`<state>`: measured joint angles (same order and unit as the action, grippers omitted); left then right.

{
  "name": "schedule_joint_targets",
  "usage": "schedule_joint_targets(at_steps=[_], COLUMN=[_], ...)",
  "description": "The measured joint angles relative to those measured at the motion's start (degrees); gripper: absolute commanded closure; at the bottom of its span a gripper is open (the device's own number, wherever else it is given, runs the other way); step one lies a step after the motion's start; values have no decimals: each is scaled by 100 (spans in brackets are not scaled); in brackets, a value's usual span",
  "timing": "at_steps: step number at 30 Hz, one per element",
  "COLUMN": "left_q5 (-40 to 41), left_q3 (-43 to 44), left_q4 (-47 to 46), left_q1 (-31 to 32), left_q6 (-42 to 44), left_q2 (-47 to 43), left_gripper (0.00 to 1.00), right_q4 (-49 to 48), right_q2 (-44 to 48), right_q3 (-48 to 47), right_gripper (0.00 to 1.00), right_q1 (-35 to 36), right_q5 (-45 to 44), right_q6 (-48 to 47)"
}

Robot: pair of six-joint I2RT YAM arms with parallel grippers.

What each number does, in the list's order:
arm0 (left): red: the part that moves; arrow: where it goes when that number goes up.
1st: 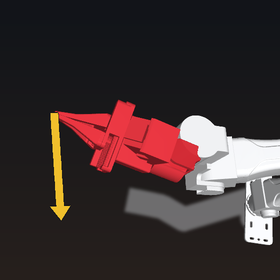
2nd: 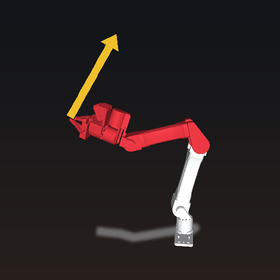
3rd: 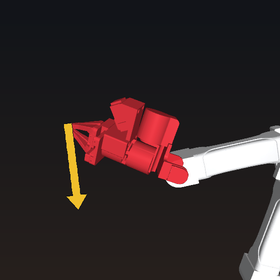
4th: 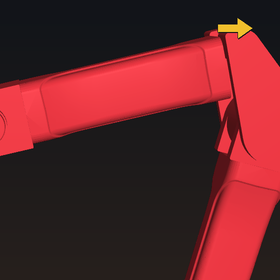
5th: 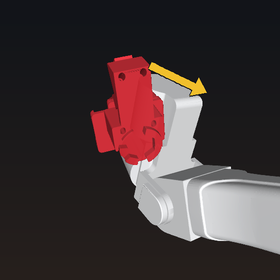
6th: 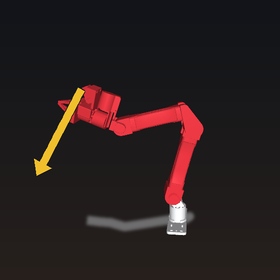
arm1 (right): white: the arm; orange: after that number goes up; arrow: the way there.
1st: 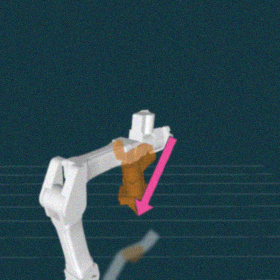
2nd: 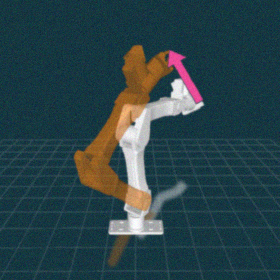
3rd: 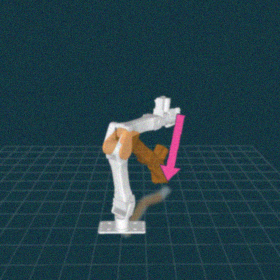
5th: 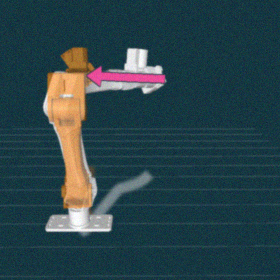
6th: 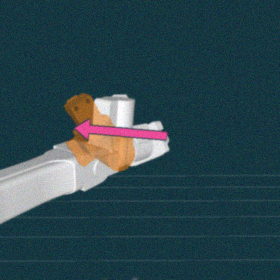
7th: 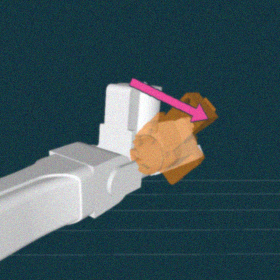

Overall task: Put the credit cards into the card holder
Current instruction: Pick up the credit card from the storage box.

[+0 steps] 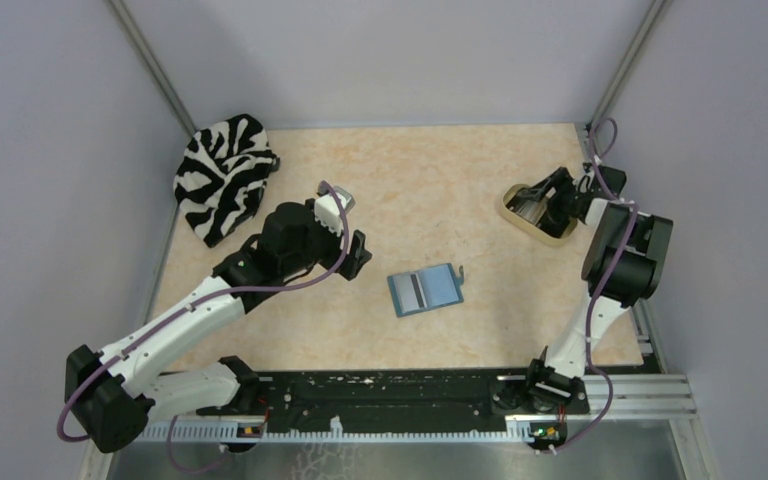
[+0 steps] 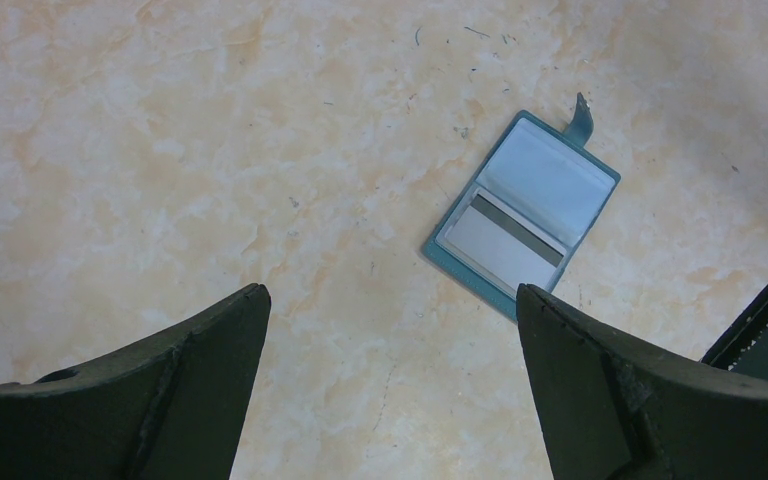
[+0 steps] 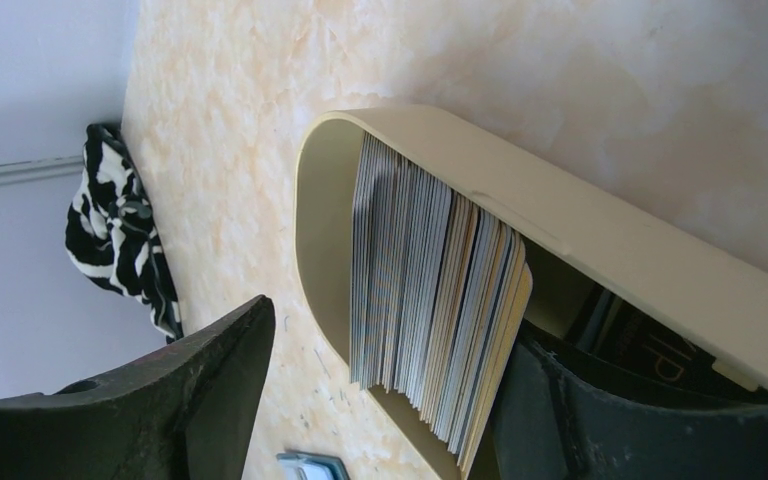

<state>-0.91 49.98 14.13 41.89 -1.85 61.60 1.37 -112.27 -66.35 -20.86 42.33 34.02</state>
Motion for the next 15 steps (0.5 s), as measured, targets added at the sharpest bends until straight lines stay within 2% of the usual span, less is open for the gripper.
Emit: schedule_joint_targets(at_steps=[15], left_q5=[-2], left_q3=[0], left_q4=[2], left_q1=[0], left_q6=[0], left_q2=[0], left_gripper=[1], right_q4=[348], right_q2=[240], right_q3=[188], right_gripper=[32], right_q1=[-278], right_q5=[92], right_q6=[-205])
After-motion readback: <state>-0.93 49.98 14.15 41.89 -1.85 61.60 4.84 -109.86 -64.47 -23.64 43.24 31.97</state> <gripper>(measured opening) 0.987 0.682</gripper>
